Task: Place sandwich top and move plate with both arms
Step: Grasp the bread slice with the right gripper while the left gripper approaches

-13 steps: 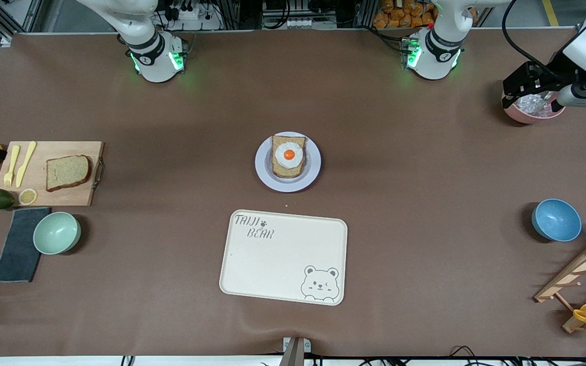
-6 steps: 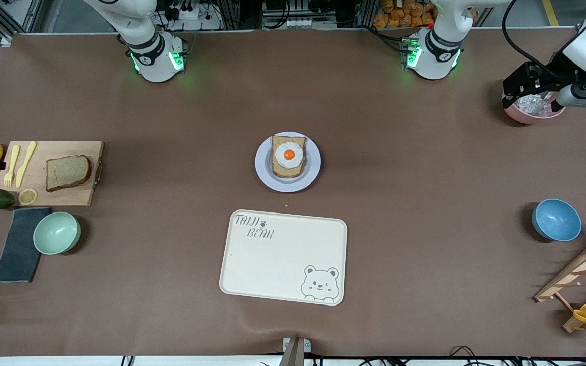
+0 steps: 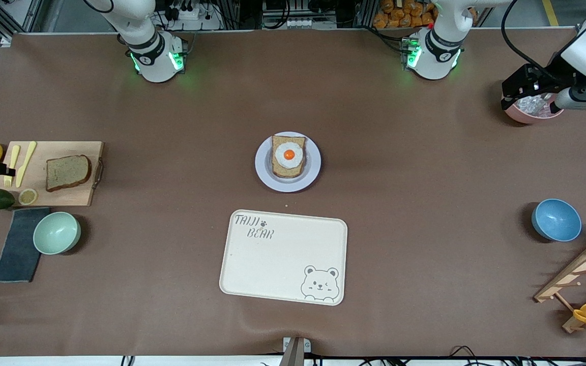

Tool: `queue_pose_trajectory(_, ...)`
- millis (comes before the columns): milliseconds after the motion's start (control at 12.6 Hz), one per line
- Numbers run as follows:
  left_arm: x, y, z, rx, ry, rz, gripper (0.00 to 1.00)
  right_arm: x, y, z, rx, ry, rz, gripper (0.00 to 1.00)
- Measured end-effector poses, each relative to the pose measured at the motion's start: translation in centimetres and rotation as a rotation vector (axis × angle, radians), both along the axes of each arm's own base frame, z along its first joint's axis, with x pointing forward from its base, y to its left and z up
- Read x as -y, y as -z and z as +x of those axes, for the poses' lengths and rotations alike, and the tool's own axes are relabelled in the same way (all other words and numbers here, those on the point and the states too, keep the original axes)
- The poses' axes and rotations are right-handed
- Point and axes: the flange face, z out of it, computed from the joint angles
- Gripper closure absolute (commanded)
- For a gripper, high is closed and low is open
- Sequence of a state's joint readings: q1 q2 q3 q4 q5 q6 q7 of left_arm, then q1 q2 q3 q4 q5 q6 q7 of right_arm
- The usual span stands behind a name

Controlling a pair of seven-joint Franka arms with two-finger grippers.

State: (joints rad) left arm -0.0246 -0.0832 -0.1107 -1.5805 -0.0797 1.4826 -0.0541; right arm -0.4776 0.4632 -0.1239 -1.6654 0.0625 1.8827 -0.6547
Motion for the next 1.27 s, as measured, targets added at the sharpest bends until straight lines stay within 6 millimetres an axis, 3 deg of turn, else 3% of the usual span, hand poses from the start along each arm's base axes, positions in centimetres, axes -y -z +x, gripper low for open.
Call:
queue_pose_trajectory(80,0.6,2.9,0.9,-0.06,-0.018,-0.142,0.0,0.2,1.3,-0.3,-0.015,-0.01,0.014,0.13)
queue_pose_trajectory(239,0.5,9.8,4.3,-0.153,-0.056,-0.242,0.0,0.2,3.9,-0.4,-0.03,-0.018,0.041,0.17)
queue_pose_trajectory(318,0.4,11.5,5.3,-0.172,-0.062,-0.251,0.0,0.3,5.0,-0.5,-0.034,-0.029,0.052,0.17)
queue_pose_trajectory(398,0.4,11.9,5.6,-0.177,-0.063,-0.251,0.0,0.2,6.0,-0.5,-0.037,-0.041,0.065,0.17)
queue_pose_trajectory(795,0.4,10.2,5.3,-0.136,-0.04,-0.252,0.0,0.8,9.5,-1.3,-0.032,-0.076,0.129,0.48)
queue_pose_trajectory(1114,-1.5,12.6,6.4,-0.143,0.021,-0.28,0.0,1.0,12.0,-2.7,-0.019,-0.094,0.169,0.61)
queue_pose_trajectory(1273,-1.2,14.7,7.4,-0.165,0.02,-0.343,0.0,0.8,12.9,-3.3,-0.015,-0.11,0.174,0.69)
